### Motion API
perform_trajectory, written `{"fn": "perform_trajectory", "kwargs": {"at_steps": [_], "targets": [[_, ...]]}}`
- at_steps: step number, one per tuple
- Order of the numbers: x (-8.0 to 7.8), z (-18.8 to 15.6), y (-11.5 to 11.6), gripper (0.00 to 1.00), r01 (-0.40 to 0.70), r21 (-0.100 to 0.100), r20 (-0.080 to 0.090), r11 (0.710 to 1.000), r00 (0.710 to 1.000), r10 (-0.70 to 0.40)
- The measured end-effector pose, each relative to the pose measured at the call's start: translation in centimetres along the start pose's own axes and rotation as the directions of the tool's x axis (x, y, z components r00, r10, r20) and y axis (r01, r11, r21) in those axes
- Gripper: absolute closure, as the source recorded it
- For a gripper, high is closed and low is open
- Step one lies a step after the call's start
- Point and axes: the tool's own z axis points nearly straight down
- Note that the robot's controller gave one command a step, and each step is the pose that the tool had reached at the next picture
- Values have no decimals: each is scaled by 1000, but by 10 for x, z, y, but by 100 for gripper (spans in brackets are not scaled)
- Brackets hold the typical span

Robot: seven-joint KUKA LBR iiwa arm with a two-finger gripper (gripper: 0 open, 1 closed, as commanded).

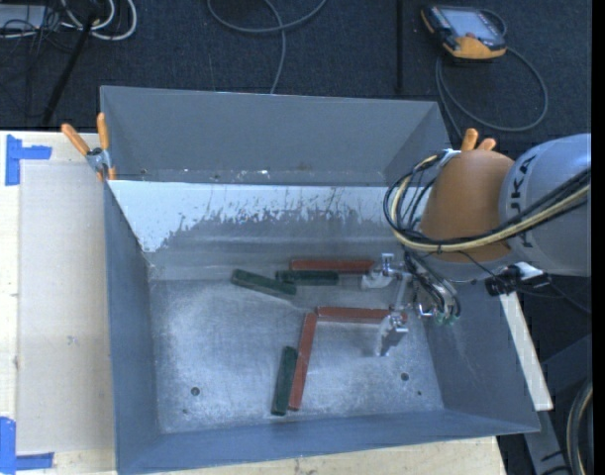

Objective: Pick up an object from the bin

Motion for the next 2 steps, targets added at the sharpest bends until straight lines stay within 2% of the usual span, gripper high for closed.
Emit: {"fn": "perform_trajectory", "kwargs": {"at_steps": [1,2], "targets": [[14,12,6,100,-251,0,10,968,968,251],[14,12,6,100,-250,0,10,968,968,250]]}}
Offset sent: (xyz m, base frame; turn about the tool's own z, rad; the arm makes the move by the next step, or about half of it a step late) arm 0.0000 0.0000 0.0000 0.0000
